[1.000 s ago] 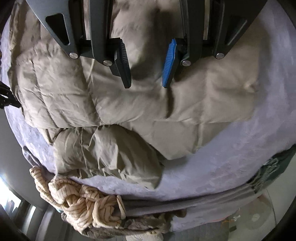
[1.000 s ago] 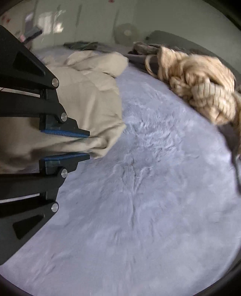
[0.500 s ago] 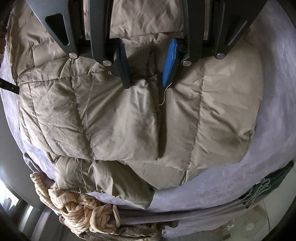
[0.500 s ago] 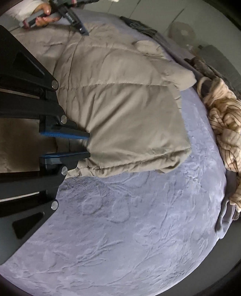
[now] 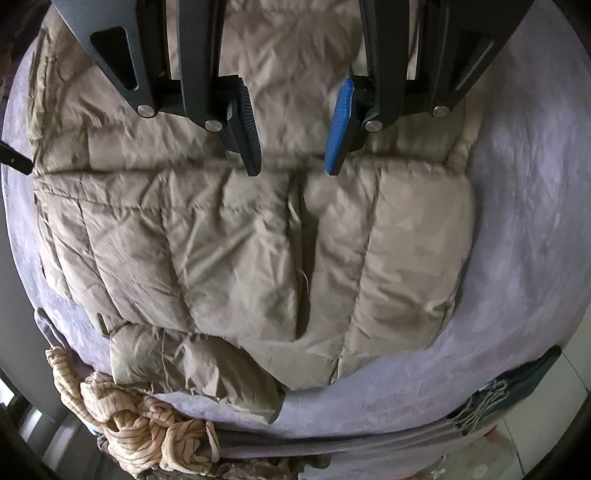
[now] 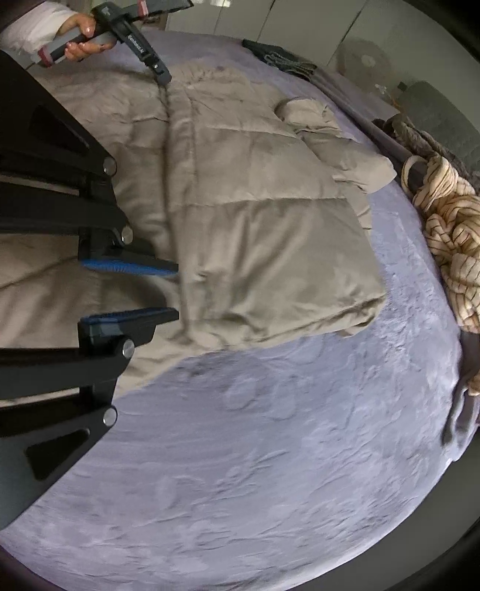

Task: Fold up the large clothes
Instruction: 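Press the folded coat flat with both tools and open them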

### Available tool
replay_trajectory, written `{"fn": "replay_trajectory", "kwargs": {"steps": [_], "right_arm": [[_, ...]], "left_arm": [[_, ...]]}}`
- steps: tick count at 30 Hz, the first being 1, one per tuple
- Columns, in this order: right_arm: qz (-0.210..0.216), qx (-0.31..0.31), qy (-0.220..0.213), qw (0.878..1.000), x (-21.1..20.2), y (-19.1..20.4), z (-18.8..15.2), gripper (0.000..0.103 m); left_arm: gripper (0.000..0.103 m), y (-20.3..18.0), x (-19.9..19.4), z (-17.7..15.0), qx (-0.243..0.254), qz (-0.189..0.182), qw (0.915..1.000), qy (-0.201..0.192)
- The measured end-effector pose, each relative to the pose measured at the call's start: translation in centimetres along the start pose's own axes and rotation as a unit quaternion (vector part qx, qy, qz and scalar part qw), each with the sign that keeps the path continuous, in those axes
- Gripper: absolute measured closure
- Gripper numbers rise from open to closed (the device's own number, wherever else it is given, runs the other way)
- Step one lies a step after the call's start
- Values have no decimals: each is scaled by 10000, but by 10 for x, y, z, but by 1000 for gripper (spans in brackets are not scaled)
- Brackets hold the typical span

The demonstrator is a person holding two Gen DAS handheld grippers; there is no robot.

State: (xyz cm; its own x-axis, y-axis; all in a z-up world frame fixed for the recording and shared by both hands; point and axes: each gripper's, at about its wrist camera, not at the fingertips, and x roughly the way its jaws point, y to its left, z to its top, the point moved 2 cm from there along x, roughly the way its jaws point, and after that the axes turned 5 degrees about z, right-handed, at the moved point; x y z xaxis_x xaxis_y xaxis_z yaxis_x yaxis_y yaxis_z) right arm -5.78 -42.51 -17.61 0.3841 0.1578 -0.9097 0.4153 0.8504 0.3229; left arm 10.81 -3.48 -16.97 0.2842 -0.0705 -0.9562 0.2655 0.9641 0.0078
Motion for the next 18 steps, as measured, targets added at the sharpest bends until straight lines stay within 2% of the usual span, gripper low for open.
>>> {"fn": "replay_trajectory", "kwargs": {"steps": [2,4,5,6,7,8,18], "right_arm": [[21,67,53,10000,-3,2,-6,70],[44,103,117,9999,-6,4,-11,68],[43,139,160,9998,-7,5,-13,68],[54,145,190,9997,-9,7,-16,67],[55,149,210,9997,-10,9,-17,66],[62,160,225,9996,-12,10,-19,63],[136,189,184,9996,-33,16,-22,55]], "left_arm": [[65,-4,-7,-4,11,22,10000,47],[65,-7,-12,-8,14,23,10000,71],[55,-9,-15,-10,20,18,10000,94],[40,-9,-17,-12,14,14,9999,112],[11,-9,-22,-13,-28,33,9999,104],[4,-9,-28,-15,-88,65,9999,4],[0,-17,-53,-20,6,354,9994,-60]]}}
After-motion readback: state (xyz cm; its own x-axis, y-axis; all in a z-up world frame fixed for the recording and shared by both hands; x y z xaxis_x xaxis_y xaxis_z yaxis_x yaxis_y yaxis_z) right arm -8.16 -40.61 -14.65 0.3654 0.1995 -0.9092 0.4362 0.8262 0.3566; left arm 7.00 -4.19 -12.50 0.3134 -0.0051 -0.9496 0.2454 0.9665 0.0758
